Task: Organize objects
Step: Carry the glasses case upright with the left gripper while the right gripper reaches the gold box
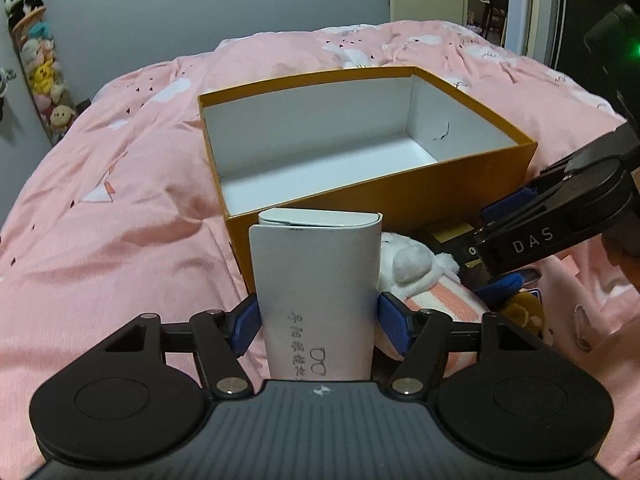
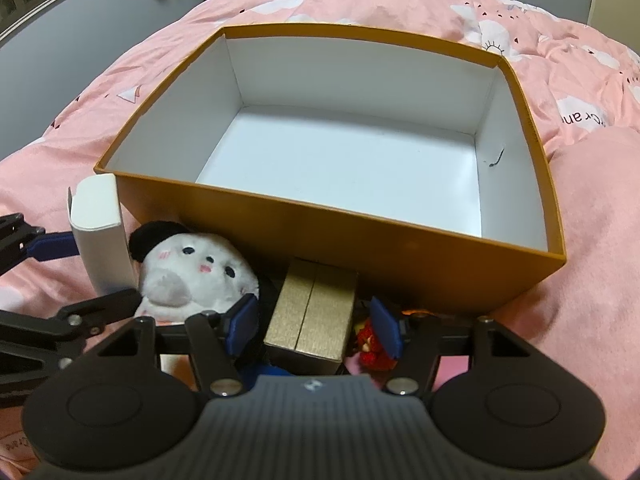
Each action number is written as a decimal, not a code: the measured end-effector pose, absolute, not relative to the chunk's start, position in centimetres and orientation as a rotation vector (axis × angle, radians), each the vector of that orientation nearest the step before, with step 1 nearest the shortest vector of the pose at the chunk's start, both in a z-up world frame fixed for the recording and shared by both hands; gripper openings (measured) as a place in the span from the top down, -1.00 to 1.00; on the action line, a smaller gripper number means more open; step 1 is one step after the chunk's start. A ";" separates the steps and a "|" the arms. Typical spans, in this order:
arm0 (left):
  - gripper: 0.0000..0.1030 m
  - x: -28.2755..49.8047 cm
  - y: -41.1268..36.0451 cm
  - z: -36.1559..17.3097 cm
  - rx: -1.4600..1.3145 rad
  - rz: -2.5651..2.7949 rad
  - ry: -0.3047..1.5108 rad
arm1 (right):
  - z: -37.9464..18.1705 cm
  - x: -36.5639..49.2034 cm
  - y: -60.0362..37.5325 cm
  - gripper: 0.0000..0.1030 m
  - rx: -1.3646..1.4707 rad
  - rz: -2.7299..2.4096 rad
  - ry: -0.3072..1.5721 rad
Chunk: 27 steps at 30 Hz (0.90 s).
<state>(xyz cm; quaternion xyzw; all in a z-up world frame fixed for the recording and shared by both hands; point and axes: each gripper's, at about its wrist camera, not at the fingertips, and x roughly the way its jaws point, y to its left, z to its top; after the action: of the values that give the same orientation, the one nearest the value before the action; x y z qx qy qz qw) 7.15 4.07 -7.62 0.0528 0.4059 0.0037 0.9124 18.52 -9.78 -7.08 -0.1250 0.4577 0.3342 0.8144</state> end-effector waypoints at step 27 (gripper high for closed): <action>-0.44 6.9 5.6 -7.1 0.046 -0.093 0.863 | -5.6 18.0 -11.1 -0.06 -0.221 0.722 0.950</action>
<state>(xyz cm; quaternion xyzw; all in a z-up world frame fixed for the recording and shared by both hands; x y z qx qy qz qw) 6.91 5.59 -7.10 0.0223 0.4181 -0.0453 0.9070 18.04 -11.11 -5.59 -0.1037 0.4462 0.3395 0.8215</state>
